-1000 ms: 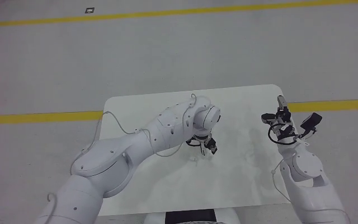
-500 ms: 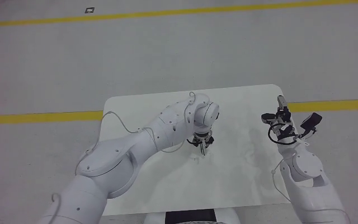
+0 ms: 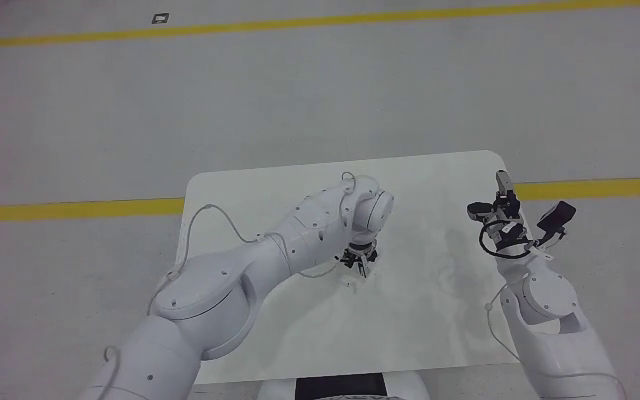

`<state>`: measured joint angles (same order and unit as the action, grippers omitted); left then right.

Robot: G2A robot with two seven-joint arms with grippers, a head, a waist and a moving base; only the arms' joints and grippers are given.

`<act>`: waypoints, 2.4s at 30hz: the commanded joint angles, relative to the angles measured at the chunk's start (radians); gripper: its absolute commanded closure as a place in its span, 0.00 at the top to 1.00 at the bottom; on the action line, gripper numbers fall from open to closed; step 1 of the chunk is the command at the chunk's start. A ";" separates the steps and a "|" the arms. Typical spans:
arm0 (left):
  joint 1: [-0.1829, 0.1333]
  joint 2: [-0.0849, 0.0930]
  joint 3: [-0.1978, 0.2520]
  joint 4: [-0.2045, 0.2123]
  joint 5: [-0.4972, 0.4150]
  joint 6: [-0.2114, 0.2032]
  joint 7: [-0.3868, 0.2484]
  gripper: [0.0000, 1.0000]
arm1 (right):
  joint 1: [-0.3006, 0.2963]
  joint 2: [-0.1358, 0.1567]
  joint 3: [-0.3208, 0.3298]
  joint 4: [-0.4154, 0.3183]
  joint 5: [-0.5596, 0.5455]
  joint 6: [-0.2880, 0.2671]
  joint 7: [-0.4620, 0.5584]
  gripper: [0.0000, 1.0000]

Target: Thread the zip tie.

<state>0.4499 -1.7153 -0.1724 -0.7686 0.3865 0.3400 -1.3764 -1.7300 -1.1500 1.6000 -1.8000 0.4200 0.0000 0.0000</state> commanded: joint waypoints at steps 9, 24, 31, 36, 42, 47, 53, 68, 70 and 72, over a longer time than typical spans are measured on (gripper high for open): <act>0.015 -0.042 0.002 0.065 0.093 0.000 -0.014 0.18 | 0.000 0.000 0.000 0.000 0.000 0.000 0.000 1.00; 0.018 -0.109 0.002 0.182 0.220 -0.015 -0.014 0.25 | 0.000 0.000 0.000 0.000 0.000 0.000 0.000 1.00; 0.000 -0.138 -0.005 0.220 0.228 -0.002 -0.013 0.25 | 0.000 0.000 0.000 0.000 0.000 0.000 0.000 1.00; -0.001 -0.148 -0.013 0.225 0.216 0.000 0.007 0.25 | 0.000 0.000 0.000 0.000 0.000 0.000 0.000 1.00; 0.012 -0.161 -0.020 0.259 0.204 0.000 0.035 0.28 | 0.000 0.000 0.000 0.000 0.000 0.000 0.000 1.00; 0.026 -0.170 -0.032 0.292 0.189 0.000 0.078 0.24 | 0.000 0.000 0.000 0.000 0.000 0.000 0.000 1.00; 0.041 -0.178 -0.035 0.319 0.185 0.000 0.115 0.19 | 0.000 0.000 0.000 0.000 0.000 0.000 0.000 1.00; 0.058 -0.183 -0.055 0.349 0.166 0.000 0.183 0.25 | 0.000 0.000 0.000 0.000 0.000 0.000 0.000 1.00; 0.059 -0.183 -0.055 0.349 0.164 0.000 0.183 0.24 | 0.000 0.000 0.000 0.000 0.000 0.000 0.000 1.00; 0.060 -0.183 -0.055 0.348 0.164 0.000 0.181 0.20 | 0.000 0.000 0.000 0.000 0.000 0.000 0.000 1.00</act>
<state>0.5099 -1.8983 -0.2276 -0.4196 0.5506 0.3400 -1.1944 -1.7300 -1.1500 1.6000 -1.8000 0.4200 0.0000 0.0000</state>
